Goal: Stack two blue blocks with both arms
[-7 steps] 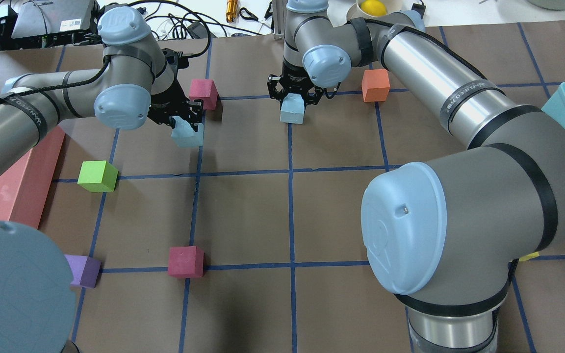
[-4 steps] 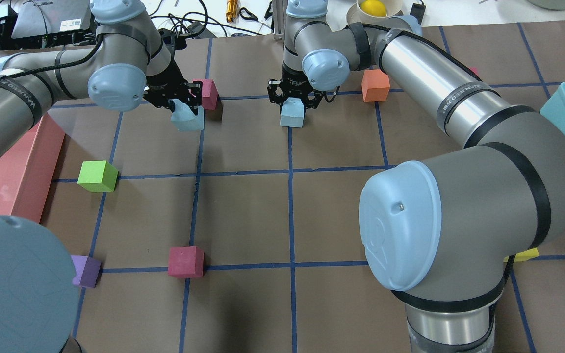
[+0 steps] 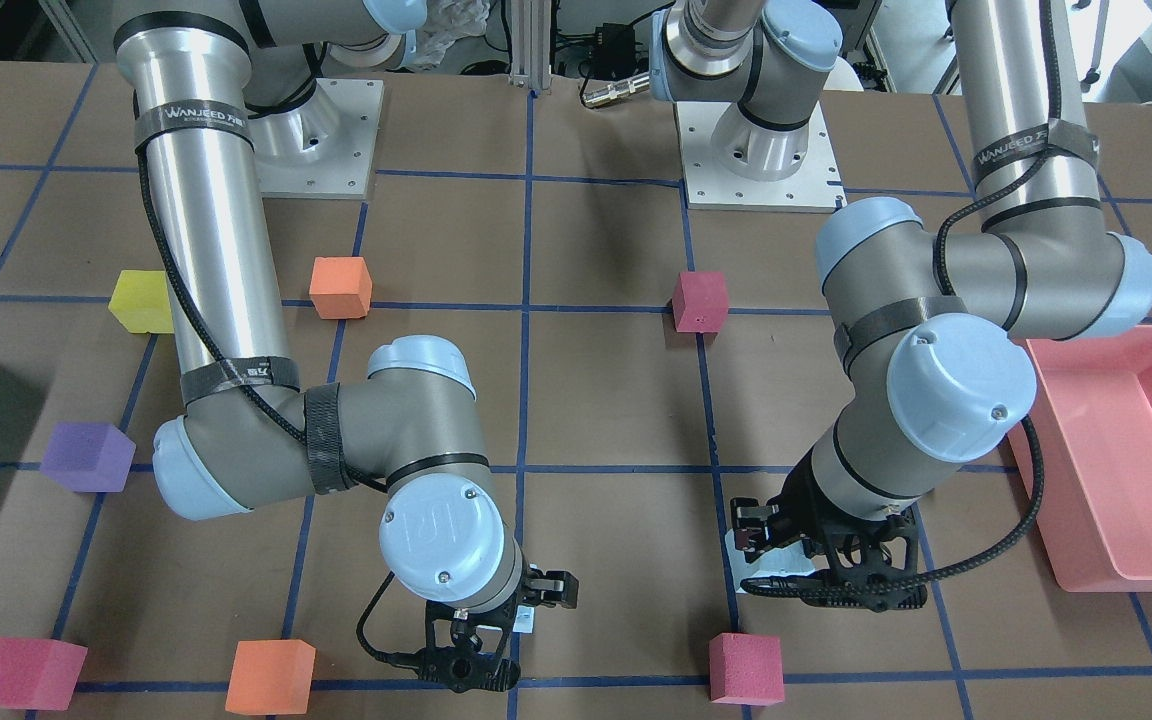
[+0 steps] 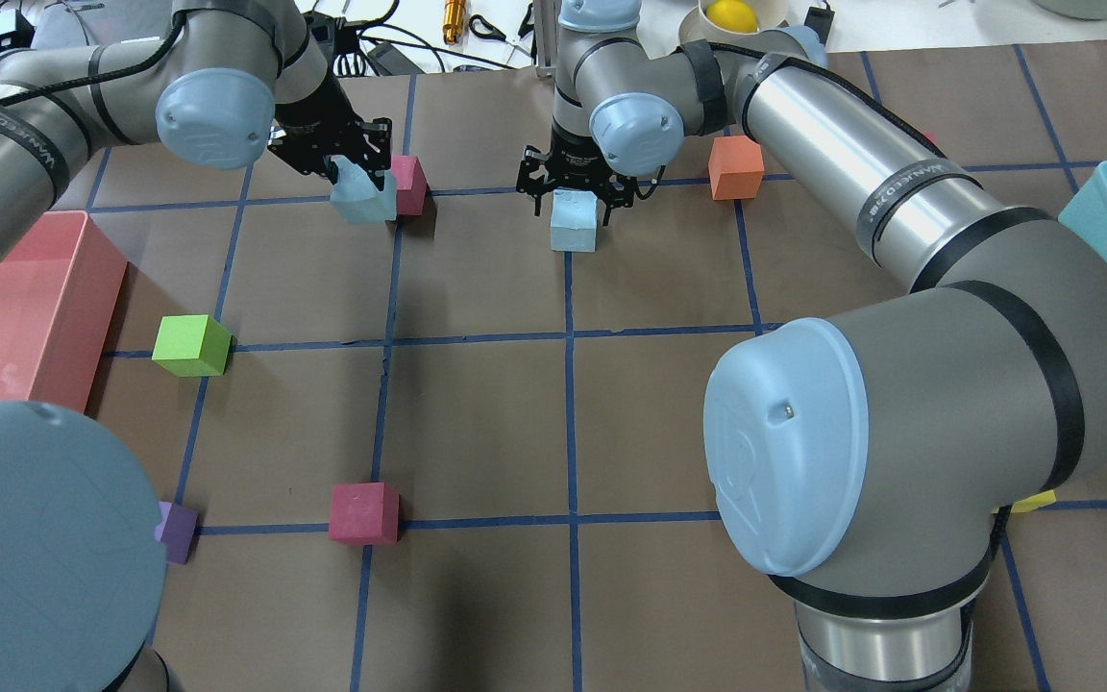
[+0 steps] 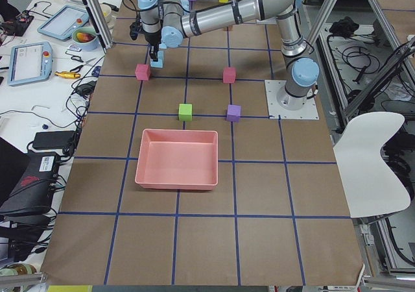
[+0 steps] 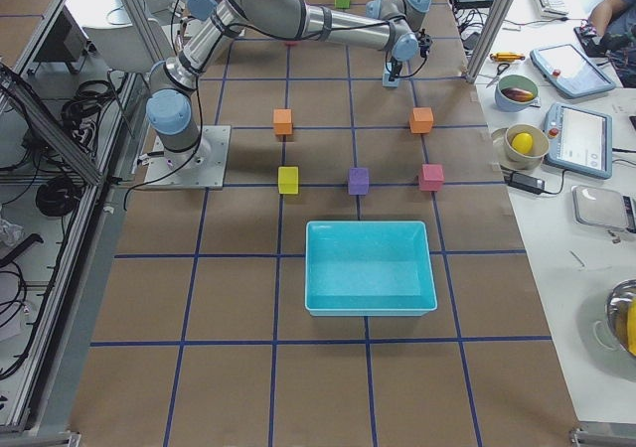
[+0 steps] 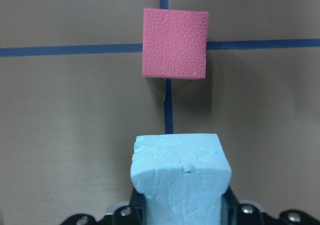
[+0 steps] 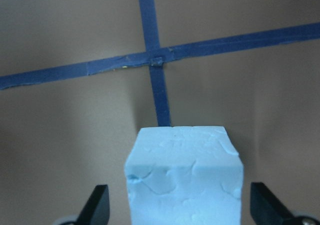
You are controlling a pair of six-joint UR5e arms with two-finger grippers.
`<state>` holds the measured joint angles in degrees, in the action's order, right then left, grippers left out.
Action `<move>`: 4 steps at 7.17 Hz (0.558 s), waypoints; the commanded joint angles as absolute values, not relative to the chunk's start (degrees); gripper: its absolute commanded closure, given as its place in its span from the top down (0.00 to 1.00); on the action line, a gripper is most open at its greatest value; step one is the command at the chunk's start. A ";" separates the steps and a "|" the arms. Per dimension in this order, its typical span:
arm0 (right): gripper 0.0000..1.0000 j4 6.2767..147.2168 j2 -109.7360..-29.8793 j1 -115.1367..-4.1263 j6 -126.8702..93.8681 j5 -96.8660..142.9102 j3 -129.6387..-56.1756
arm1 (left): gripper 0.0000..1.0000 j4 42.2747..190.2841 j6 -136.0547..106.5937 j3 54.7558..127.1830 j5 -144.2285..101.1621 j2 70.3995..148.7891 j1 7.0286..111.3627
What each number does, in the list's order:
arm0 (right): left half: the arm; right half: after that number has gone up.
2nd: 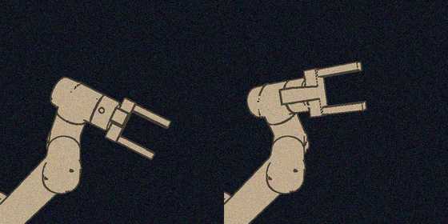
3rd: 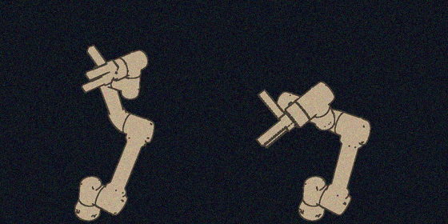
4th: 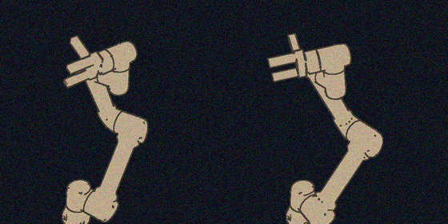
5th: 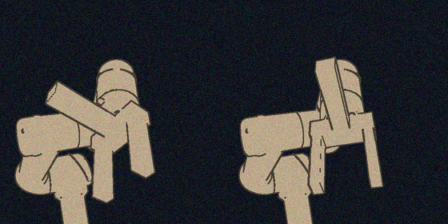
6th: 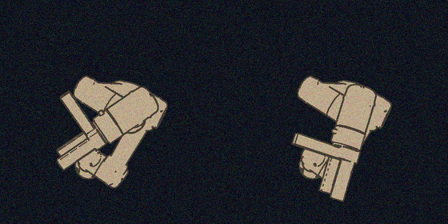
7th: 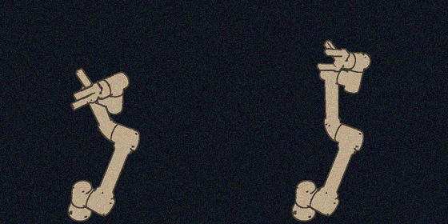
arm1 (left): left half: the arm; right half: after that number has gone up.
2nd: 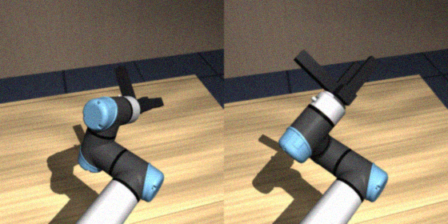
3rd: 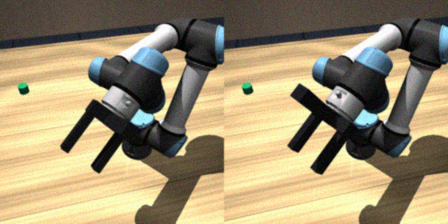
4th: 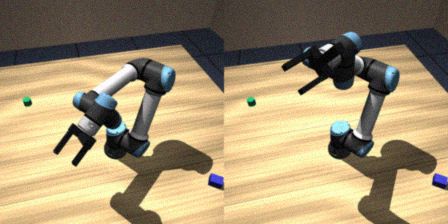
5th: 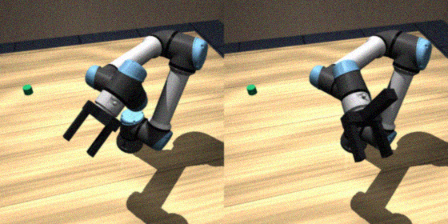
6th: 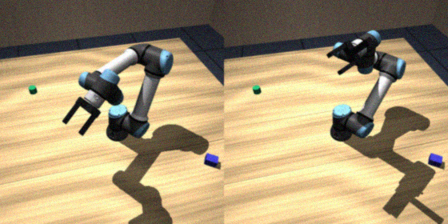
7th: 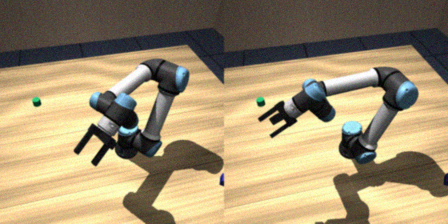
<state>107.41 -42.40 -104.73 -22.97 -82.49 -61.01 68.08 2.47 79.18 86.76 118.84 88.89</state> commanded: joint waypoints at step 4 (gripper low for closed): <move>1.00 90.31 -58.50 -97.50 -10.37 -85.87 -61.69 | 0.00 68.99 -5.95 72.62 85.61 123.12 94.46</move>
<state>95.46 -54.45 -100.40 -17.11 -85.64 -61.28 68.98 -3.00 75.02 86.25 121.57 92.31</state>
